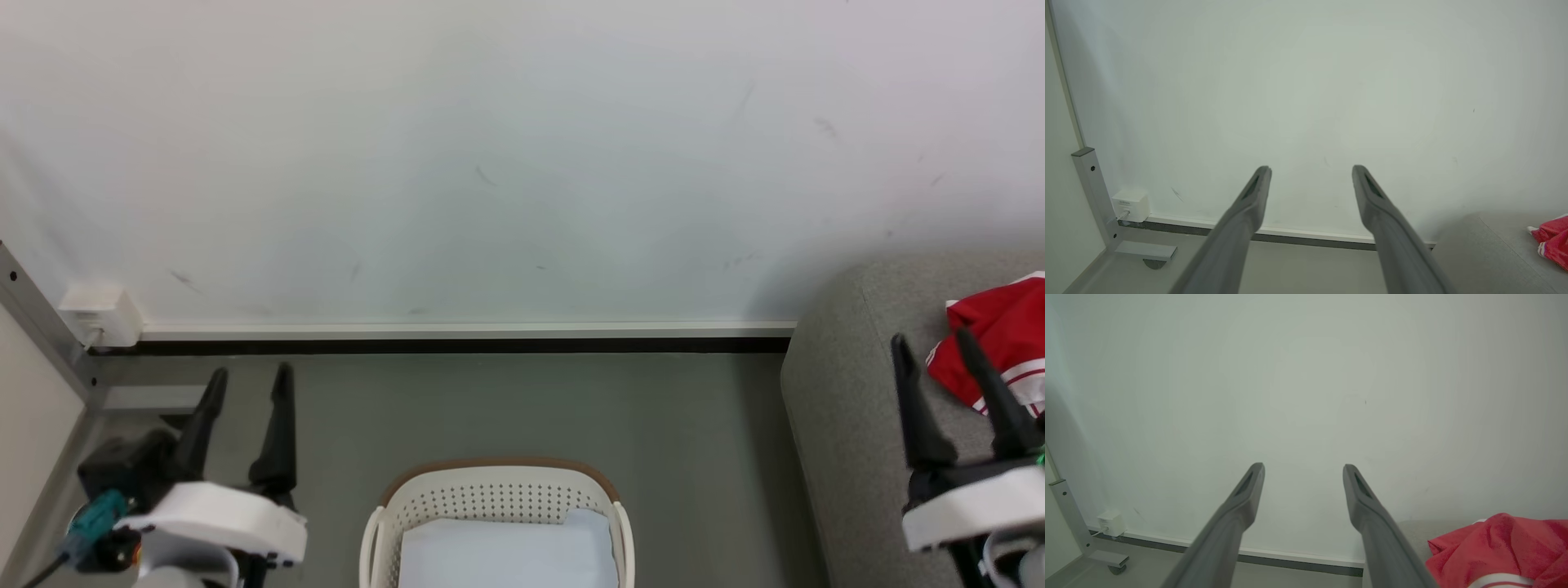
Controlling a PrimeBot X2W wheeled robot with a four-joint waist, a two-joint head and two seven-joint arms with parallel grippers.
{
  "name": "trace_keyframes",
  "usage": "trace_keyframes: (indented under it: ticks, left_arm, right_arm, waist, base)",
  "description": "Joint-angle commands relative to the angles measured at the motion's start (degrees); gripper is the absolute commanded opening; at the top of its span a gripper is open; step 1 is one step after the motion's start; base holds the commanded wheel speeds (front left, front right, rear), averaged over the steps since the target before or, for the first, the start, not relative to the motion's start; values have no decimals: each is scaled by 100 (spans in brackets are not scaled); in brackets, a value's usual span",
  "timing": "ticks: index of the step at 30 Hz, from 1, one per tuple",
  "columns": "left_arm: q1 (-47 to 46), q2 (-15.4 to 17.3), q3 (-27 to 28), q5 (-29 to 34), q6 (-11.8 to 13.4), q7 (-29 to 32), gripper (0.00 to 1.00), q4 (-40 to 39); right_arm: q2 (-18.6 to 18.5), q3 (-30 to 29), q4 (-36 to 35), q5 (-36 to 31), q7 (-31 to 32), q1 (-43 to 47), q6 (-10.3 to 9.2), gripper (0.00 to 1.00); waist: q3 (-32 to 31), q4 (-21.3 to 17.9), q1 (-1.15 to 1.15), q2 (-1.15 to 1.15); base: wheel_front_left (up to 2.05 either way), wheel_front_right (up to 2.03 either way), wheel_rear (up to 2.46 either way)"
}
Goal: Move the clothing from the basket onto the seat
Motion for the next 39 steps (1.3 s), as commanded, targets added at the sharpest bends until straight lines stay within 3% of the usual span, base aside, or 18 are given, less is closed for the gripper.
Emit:
trace_keyframes:
  ticks: [1,8,19,29,39]
  left_arm:
    - [251,-107,230,202,13,-1,100,-26]
    - [1003,-710,1030,1023,-148,-2,100,0]
    - [1519,-1656,1843,2051,-903,-2,100,428]
    - [1436,-2039,2339,2610,-1369,-2,100,602]
    - [1381,-2221,2621,2785,-1628,-3,100,704]
  right_arm:
    - [97,23,71,-73,-199,227,-13,100]
    - [523,176,411,-74,-658,810,-14,100]
    - [1009,9,435,-716,-696,1164,-14,100]
    - [1031,36,474,-937,-697,937,-14,100]
    - [1053,101,530,-897,-697,866,-14,100]
  waist:
    - [5,22,1,0]
    - [-9,71,1,0]
    - [-67,61,1,0]
    - [-71,24,1,0]
    - [-73,12,1,0]
  base:
    - [0,0,0]
    - [0,0,0]
    - [0,0,0]
    - [0,0,0]
    - [0,0,0]
